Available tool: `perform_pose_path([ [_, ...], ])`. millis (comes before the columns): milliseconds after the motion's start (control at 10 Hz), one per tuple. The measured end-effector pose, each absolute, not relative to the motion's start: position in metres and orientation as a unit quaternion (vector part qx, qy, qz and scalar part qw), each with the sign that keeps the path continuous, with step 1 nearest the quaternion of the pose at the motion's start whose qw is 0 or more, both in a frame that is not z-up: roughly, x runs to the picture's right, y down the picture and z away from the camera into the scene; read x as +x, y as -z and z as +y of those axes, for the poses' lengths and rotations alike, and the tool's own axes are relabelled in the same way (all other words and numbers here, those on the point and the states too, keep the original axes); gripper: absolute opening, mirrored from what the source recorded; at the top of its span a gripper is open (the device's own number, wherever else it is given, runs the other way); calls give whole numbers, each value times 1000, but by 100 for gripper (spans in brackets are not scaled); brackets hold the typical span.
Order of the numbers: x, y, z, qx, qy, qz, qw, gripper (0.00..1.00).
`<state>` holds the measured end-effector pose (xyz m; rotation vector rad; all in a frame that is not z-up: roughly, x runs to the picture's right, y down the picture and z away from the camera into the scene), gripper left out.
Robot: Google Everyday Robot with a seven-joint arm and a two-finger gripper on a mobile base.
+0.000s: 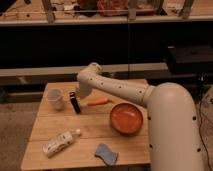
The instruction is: Knock the eraser over
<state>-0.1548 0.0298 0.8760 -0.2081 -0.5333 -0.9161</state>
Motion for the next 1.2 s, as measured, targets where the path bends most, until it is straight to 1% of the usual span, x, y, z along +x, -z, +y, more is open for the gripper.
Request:
perform_pose_path([
  [1200,-166,-875,32,-96,447,-263,850,9],
])
